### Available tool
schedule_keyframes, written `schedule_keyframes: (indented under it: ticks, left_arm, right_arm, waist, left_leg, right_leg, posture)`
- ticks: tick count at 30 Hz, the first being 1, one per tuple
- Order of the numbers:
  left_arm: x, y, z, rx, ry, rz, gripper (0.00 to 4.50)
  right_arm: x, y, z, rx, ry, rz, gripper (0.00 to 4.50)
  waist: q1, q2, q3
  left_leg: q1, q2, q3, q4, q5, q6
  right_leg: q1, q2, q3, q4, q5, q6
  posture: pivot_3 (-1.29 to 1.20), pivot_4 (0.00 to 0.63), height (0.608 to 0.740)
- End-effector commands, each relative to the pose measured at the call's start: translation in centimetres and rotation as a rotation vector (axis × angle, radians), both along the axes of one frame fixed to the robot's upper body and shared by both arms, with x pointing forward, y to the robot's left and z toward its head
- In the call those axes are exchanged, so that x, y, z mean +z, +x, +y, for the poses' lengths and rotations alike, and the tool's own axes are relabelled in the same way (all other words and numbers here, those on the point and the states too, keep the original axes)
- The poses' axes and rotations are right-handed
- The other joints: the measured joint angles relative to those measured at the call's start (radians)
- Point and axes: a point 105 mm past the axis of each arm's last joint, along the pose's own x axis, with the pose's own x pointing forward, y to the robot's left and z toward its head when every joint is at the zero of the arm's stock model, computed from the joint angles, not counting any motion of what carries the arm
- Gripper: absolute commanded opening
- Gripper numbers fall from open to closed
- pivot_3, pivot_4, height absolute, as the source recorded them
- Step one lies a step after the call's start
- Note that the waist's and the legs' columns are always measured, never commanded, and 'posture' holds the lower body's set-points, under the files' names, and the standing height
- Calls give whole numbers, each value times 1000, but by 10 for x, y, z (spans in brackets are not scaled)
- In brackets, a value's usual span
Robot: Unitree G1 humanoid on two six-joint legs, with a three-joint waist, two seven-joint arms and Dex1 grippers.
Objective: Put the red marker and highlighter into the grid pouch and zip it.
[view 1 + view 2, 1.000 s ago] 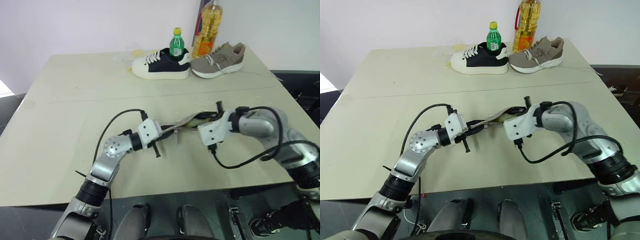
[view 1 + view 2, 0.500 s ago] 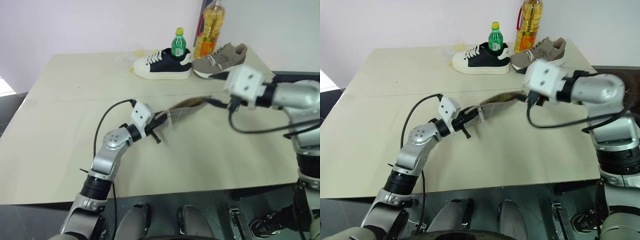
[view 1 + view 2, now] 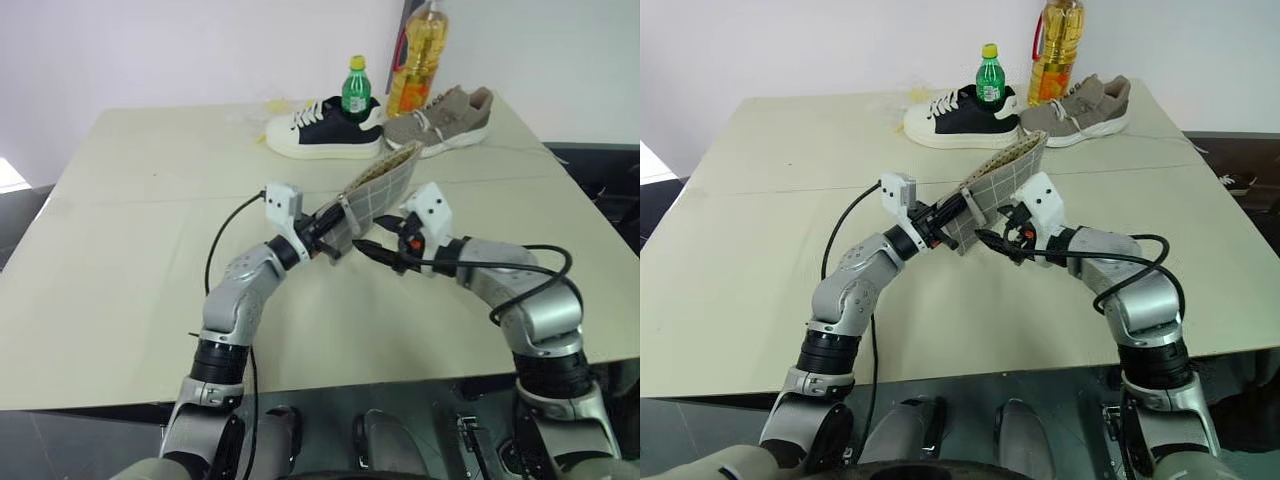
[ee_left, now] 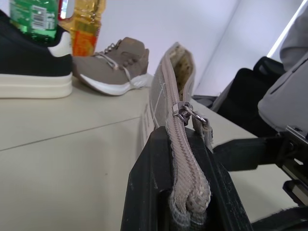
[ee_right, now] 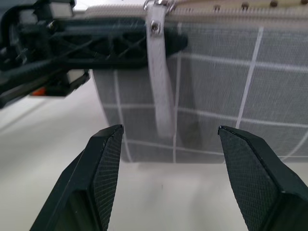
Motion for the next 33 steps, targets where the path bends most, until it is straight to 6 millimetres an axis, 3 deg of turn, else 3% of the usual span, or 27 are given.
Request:
schedule_keyframes:
  ticks: [1,3,6,7,16,20,28,33]
  left_arm:
    - [19,-6,-4,-33,-25,-67,0]
    - [18,-6,-3,-29,-22,-65,0]
    - [17,-7,-2,-23,-27,-62,0]
    - [17,-7,-1,-20,-29,-60,0]
    - [15,-8,1,-9,-16,-65,0]
    - [7,-9,11,1,95,-120,0]
    - [-16,-19,35,-50,328,-207,0]
    - [-17,-23,43,-61,340,-215,0]
  right_arm:
    - [11,2,9,10,51,-27,2714]
    - [10,0,14,29,71,-8,1960]
    - [11,0,15,28,78,-4,337]
    - [11,0,15,29,81,-2,13]
    - [12,1,15,20,49,-23,13]
    - [25,10,-12,-59,13,-78,13]
    - [68,40,-90,-340,-180,-264,13]
    - [69,47,-109,-395,-317,-304,13]
  waist:
    - [0,0,0]
    - [-1,0,0]
    - [-2,0,0]
    - [-2,0,0]
    - [-3,0,0]
    - [-2,0,0]
    - [-4,0,0]
    - [-6,0,0]
  left_leg:
    - [0,0,0,0,0,0]
    - [0,0,0,0,0,0]
    - [0,0,0,-1,0,0]
    - [0,0,0,-1,0,0]
    - [0,0,0,-1,0,0]
    - [0,0,0,-1,0,0]
    - [0,0,0,-2,0,0]
    - [0,1,1,-3,0,0]
  right_leg:
    - [0,0,0,0,0,0]
    - [0,0,0,0,0,0]
    - [0,0,0,0,0,0]
    - [0,0,0,0,0,0]
    - [0,0,0,0,0,0]
    - [0,0,0,0,0,0]
    - [-1,-1,0,-1,0,0]
    - [-2,-1,1,-1,0,0]
  posture:
    - [0,150,738]
    - [0,150,738]
    - [0,150,738]
    - [0,150,738]
    - [0,150,738]
    - [0,150,738]
    - [0,150,738]
    - [0,150,738]
